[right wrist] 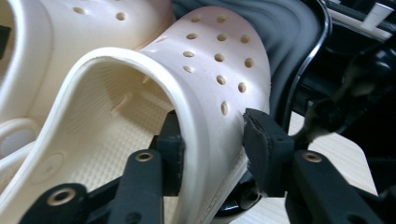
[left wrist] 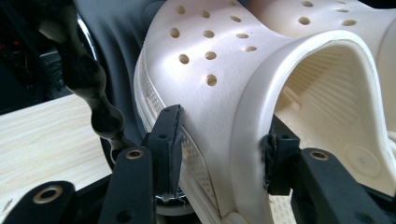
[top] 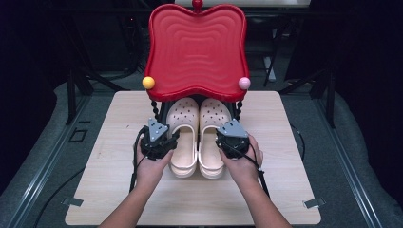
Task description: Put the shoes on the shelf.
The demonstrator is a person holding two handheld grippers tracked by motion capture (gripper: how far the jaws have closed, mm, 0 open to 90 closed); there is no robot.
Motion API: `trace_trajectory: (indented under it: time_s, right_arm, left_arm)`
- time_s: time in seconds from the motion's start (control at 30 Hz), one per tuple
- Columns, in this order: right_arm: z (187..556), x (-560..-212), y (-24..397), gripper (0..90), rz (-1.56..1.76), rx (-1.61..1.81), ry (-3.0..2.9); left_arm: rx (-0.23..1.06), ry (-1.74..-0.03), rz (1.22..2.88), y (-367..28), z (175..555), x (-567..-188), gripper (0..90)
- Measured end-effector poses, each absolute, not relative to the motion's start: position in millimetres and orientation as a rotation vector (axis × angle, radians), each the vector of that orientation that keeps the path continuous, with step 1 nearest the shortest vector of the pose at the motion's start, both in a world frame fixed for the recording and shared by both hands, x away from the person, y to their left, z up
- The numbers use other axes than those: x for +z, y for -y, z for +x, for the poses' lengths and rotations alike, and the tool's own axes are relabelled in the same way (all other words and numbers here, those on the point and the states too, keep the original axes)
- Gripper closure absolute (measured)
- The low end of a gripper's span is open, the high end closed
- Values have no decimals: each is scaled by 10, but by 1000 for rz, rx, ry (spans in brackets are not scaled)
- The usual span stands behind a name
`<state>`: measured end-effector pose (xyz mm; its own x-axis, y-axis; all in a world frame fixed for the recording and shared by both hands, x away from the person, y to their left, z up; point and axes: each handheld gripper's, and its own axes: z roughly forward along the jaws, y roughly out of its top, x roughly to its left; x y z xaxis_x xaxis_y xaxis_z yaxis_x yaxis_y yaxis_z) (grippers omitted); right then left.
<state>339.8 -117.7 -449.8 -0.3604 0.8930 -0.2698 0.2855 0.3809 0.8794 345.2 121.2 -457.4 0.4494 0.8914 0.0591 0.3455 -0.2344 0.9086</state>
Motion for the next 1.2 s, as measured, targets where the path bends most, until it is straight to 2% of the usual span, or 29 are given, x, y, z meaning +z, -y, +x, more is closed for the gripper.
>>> trace_trajectory:
  time_s: [0.07,0.13,0.53,0.73,1.0,1.2]
  right_arm:
    - [3387,-4503,1193,705,1059,972,-1820]
    - [3397,-4504,1212,732,1103,1011,-1796]
    - [3419,-4480,1141,749,1088,1062,-1729]
    - [3546,-4426,1106,747,1074,1059,-1706]
    - [3678,-4482,1062,727,1078,1032,-1692]
    - [3656,-4447,1116,591,1096,1093,-1737]
  left_arm:
    - [771,-1074,1771,-1211,3446,-4561,657]
    - [776,-1076,1759,-1203,3451,-4557,692]
    - [800,-1063,1732,-1162,3527,-4487,700]
    - [814,-1062,1692,-1178,3653,-4467,698]
    - [810,-1069,1671,-1200,3749,-4539,670]
    - [786,-1070,1663,-1213,3730,-4534,598]
